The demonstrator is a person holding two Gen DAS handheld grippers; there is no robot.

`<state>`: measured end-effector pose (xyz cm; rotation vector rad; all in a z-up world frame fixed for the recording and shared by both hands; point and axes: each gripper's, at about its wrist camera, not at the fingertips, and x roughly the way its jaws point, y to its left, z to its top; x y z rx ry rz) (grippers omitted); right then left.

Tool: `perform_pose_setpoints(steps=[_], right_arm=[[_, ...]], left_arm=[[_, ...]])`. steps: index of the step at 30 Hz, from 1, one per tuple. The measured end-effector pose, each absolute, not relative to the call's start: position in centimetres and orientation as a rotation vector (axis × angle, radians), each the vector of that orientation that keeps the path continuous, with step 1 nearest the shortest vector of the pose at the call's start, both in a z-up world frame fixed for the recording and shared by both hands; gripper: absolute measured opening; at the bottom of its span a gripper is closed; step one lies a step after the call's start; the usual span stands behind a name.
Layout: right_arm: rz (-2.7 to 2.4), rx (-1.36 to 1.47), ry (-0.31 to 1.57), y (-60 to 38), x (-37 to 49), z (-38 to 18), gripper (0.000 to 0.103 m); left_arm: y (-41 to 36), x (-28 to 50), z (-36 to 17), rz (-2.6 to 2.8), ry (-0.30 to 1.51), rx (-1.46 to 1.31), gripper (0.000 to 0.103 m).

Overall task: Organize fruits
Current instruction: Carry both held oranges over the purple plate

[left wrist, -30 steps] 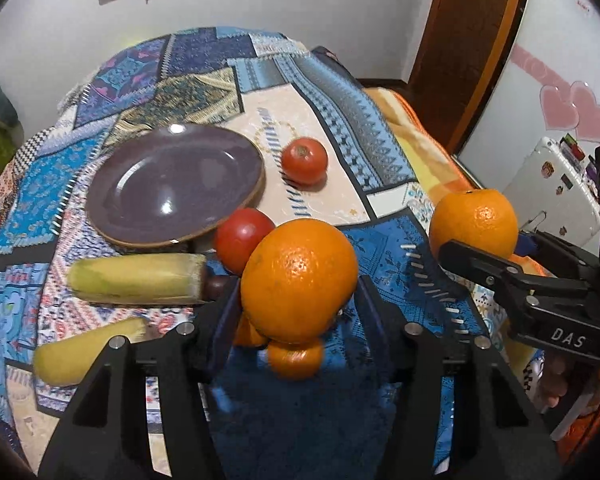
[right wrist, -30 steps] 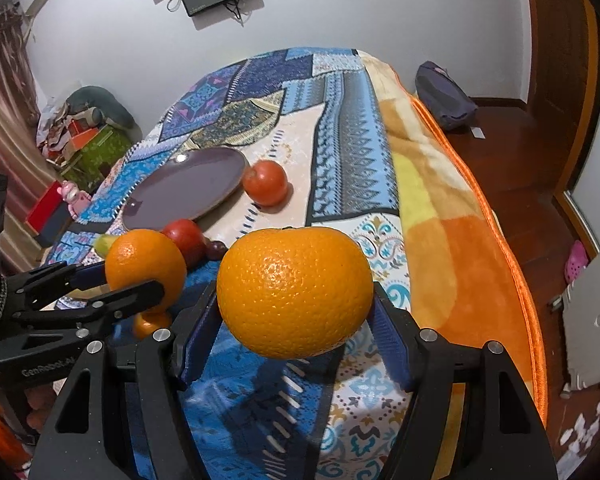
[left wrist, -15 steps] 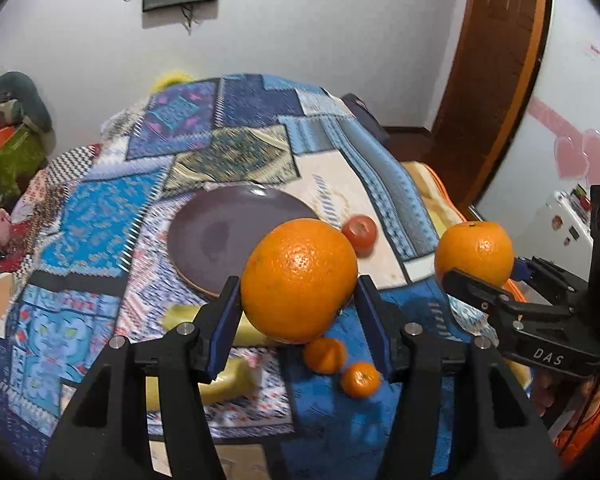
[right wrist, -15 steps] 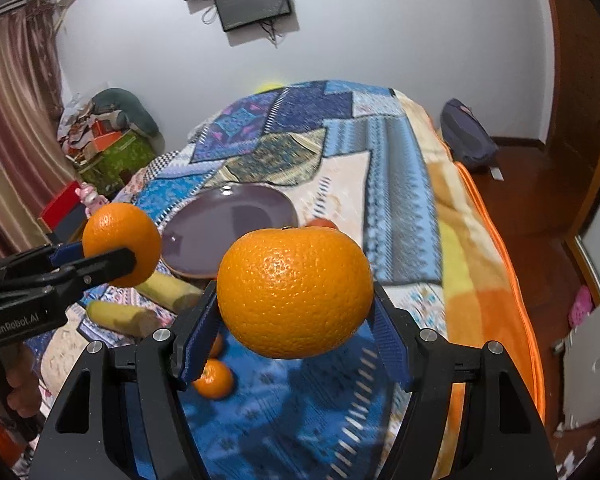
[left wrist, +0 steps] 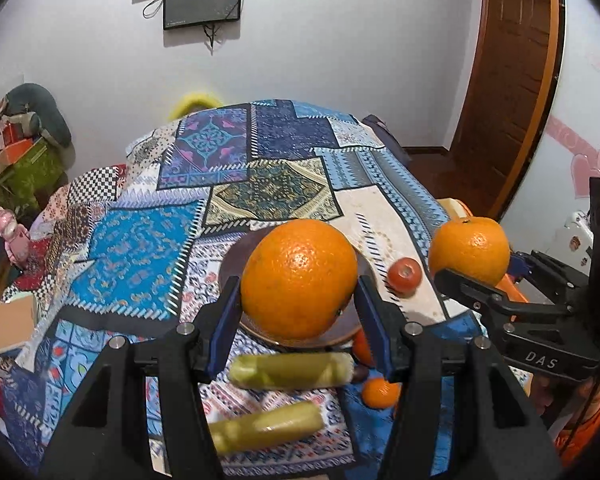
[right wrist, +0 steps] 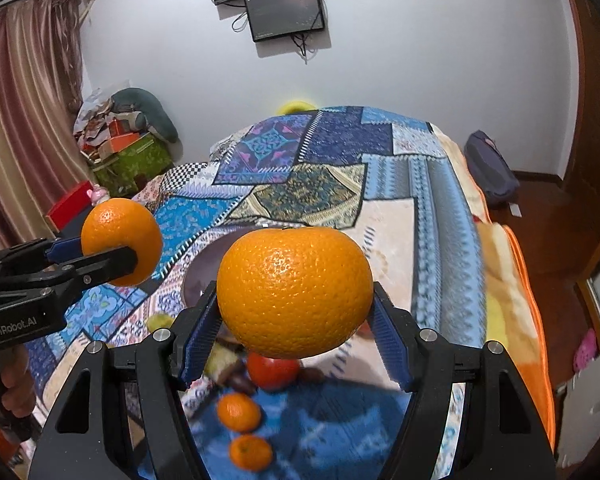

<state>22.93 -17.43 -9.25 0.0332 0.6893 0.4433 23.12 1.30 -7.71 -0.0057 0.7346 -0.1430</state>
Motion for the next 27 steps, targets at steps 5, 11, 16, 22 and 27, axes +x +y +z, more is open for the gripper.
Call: perform_pose_setpoints(steps=[5,11,16,22,27], right_arm=[[0.456,0.022,0.686,-16.1,24.5,-9.2,0.067],[0.475,-0.011,0.689,-14.4,26.5,-9.6,0.067],[0.493,-0.028,0.721,-13.2,28.5,-10.7,0.067],[0.505,-0.061,0.770,-12.1,30.3,-12.5,0.067],[0.518,-0.092,0.822,-11.7,31.6,-14.0,0.067]], left_arm=[[2.1,24.7,-8.2,-0.140,0.744,-0.004,0.056],[3.3,27.3,-8.8,-0.134,0.766,-0.026,0.056],[4.2,29.5,-9.6,-0.131,0.793,-0.041,0.056],[4.7,32.0,-11.5,-0.130,0.840,-0.035,0.056],[4.5,33.6,-13.7,-0.142,0.898,-0.021,0.056]])
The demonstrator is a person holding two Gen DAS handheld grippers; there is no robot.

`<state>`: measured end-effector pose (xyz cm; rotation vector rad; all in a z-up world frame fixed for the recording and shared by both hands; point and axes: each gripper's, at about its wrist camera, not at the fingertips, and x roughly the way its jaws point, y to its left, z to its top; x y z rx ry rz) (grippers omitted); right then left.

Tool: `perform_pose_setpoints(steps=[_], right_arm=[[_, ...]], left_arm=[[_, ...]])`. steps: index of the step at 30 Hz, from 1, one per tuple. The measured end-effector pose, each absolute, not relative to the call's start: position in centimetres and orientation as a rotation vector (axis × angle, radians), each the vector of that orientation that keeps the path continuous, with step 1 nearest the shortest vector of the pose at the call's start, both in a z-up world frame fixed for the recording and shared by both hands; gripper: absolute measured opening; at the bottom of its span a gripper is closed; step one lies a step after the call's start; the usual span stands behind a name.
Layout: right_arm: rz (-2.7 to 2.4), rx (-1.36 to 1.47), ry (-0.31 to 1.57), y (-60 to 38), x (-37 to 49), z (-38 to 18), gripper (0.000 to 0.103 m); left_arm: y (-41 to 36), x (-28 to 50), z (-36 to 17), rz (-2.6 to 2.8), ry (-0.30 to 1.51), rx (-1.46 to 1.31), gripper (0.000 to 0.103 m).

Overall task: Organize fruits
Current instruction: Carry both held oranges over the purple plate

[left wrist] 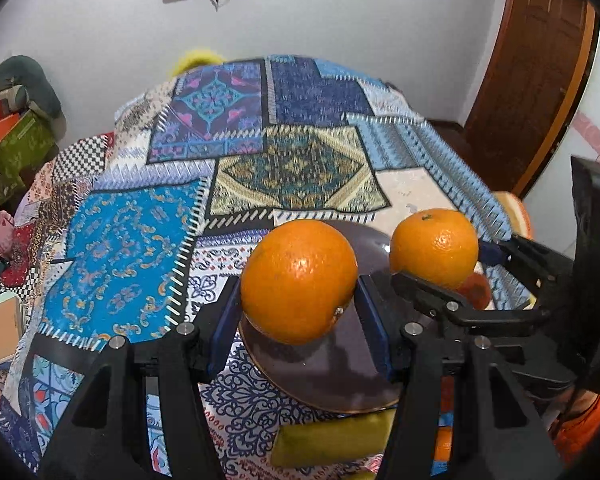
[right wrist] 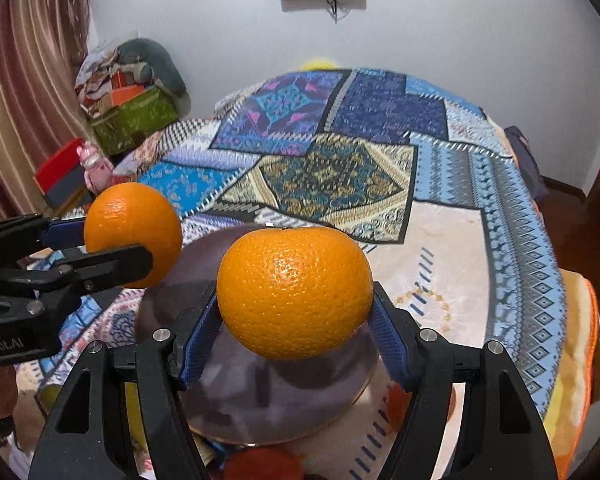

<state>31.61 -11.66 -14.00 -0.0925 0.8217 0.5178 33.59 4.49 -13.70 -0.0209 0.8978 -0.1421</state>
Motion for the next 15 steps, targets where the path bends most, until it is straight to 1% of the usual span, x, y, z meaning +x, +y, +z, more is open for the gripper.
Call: perform_pose_setpoints(steps=[2,4,8,15], right_arm=[[0.522,-0.108,0.846,-11.6,32.0,-14.7,0.067],[0.527,-0.115,0.867,-11.6,32.4,-15.2,0.067],[0.541,-0.137,0.900,-11.4,32.7,-16.1,0.067],[0.570,-0.158,0.951,-10.8,33.0,-17.6,0.067]], left_arm=[[4.4,34.2,-14.6,-0.152,0.923,-0.021,0.056],[4.3,34.6,-15.4,-0.158,0.942,-0.020,0.049],[4.1,35.6,-17.1,-0.180,0.999,-0.026,0.048],[3.5,36.0,-17.1,-0.199,0.985,0.009,0.046]])
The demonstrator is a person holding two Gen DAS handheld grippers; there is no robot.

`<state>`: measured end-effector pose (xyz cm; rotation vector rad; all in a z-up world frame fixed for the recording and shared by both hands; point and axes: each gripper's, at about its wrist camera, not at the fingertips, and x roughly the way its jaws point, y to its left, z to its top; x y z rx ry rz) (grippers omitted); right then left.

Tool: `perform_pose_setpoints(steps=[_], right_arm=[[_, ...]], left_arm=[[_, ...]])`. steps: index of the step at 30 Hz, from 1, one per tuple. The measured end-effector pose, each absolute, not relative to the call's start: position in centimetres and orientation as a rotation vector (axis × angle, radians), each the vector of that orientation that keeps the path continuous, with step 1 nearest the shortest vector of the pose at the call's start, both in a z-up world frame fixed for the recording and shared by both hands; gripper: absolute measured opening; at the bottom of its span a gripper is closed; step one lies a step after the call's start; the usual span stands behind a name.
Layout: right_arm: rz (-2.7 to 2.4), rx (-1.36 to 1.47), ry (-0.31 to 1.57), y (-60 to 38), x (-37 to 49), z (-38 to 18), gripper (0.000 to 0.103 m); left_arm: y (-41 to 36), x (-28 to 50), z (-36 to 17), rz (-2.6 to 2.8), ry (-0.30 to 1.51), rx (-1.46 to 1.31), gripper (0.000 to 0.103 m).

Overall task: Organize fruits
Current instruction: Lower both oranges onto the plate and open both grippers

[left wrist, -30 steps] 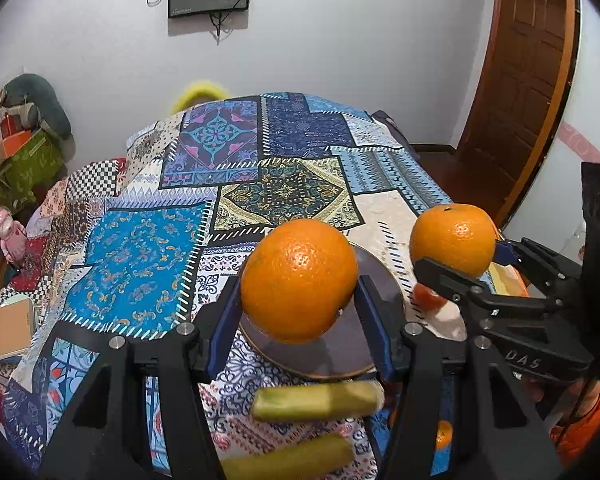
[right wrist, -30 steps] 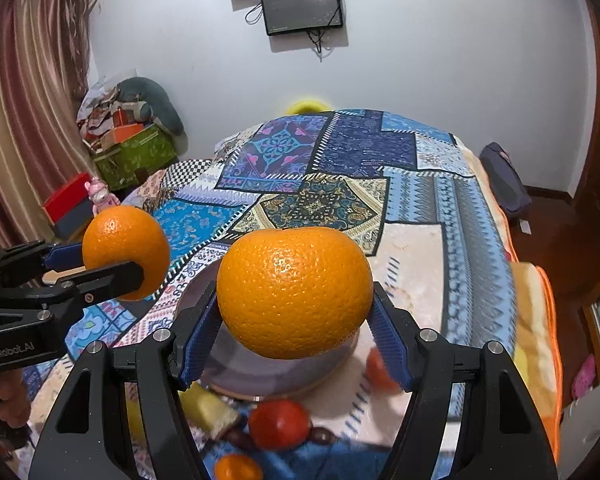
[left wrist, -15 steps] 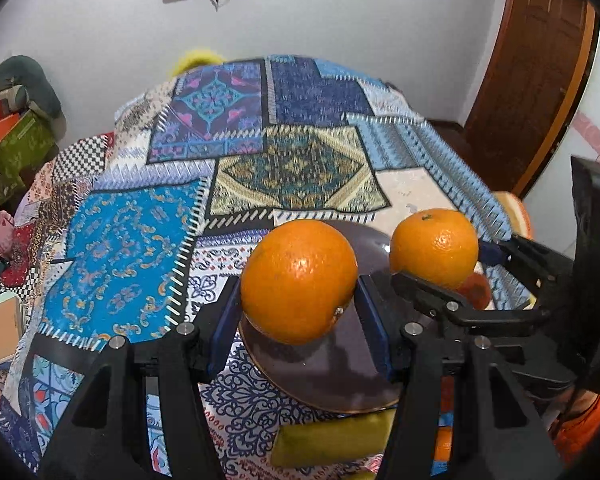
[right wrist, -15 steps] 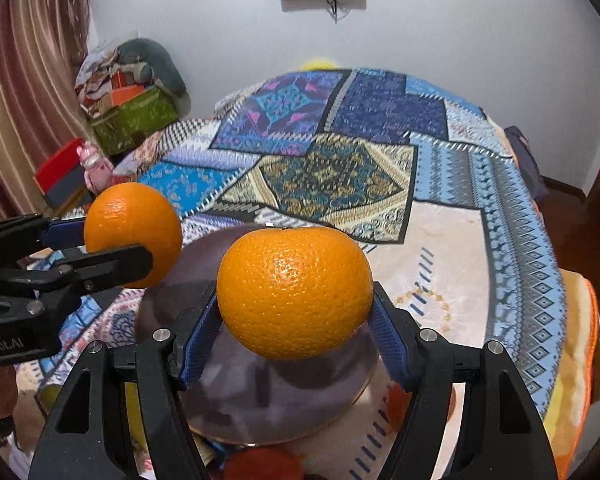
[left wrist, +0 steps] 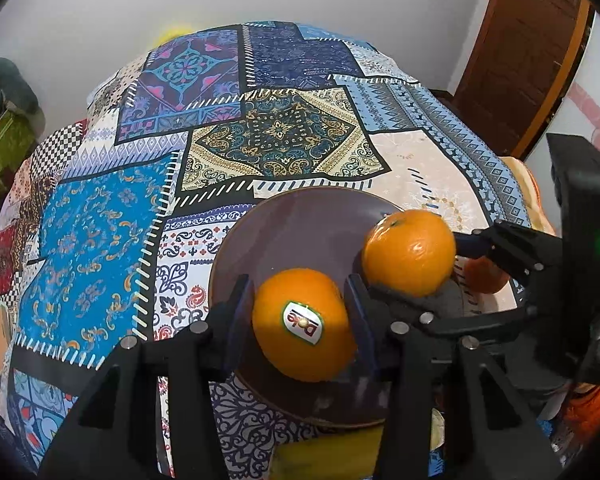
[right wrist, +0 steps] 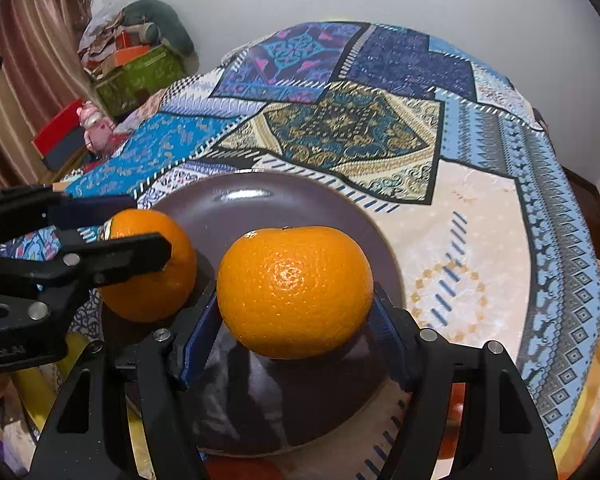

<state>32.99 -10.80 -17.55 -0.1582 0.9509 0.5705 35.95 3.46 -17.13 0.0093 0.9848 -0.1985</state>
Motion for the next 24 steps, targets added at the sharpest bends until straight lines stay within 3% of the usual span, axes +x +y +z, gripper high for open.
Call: perform_pose_setpoints(steps=[14,24], right_arm=[[0.589,-0.175,0.914,-10.3,32.6,-16.6,0.074],[0.562,-0.150,0.888,-12.0,31.5,-15.0,0.075]], left_arm=[[3.8,36.3,-17.1,-0.192,1.010,-0.030,0.047],[3.8,33.8,-14.0,-0.194,0.952,-0.017,0.057]])
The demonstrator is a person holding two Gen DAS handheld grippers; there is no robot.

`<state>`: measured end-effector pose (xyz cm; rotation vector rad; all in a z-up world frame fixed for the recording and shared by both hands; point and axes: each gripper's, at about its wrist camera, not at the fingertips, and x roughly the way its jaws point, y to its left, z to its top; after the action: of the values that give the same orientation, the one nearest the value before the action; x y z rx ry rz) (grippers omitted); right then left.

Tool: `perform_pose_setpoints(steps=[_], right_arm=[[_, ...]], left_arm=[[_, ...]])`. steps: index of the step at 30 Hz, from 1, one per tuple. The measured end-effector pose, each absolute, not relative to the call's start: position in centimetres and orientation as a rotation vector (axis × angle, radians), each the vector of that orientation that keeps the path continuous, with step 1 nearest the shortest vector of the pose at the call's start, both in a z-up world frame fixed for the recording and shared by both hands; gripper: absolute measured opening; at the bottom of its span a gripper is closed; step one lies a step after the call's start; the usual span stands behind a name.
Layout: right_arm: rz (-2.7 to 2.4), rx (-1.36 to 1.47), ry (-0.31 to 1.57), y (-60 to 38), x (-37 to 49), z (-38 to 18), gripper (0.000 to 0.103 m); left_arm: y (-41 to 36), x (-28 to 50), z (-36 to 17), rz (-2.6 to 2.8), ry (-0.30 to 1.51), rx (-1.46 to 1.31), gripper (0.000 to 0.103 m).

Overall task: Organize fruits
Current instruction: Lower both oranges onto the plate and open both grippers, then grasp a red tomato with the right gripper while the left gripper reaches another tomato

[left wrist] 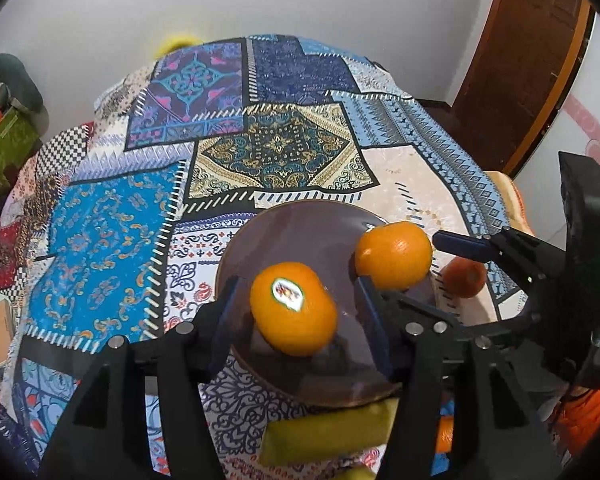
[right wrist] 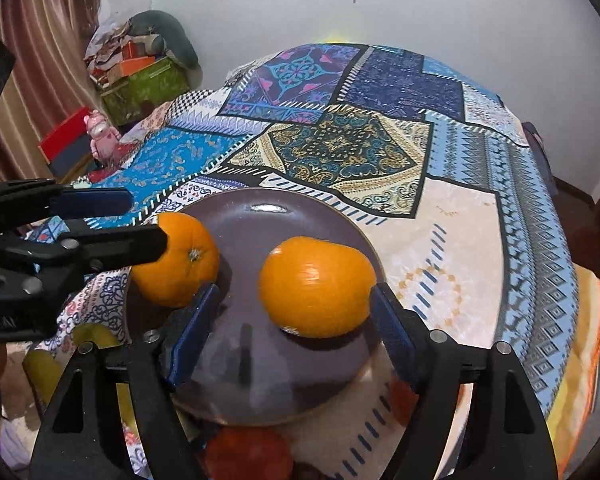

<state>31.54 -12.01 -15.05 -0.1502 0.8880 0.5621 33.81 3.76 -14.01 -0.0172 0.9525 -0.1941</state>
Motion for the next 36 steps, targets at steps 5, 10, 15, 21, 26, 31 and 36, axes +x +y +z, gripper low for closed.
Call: perform_pose_setpoints(steps=[5,10,15,21,26,31,36], right_arm=[[0.548,-0.127,0.868,-13.2,30.3,-13.8,0.075],[0.526,-0.118,0.828,-14.7,28.5,-12.2,0.076],[0.493,-0.106,0.802,-16.5,26.7,-11.3,0.079],[0.442,-0.111,0.815,-18.9,25.2,-12.0,0.079],[0.403,-0.092,0.847,-21.1,25.1,-13.4,0.079],[0.401,-0.058,0.880,-22.2,26.0,-14.5,0.079],[0.422,-0.058,0.901,-21.9,27.7,-15.7,0.069]], left_arm=[[4.0,31.9,-12.4,-0.183,0.921,-0.002,0.060],[4.5,29.5,-11.2,-0.163,0.893,0.015,0.065],[4.6,27.2,-10.8,-0.153,0.889,0.015,0.069],[3.7,25.3,-11.5,-0.175,0.914,0.002,0.069],[1.5,24.9,-13.0,-0.212,0.953,-0.004,0.069],[-0.9,25.3,-14.7,-0.238,0.984,-0.012,0.069],[-2.5,26.6,-15.7,-0.251,0.992,-0.026,0.069]])
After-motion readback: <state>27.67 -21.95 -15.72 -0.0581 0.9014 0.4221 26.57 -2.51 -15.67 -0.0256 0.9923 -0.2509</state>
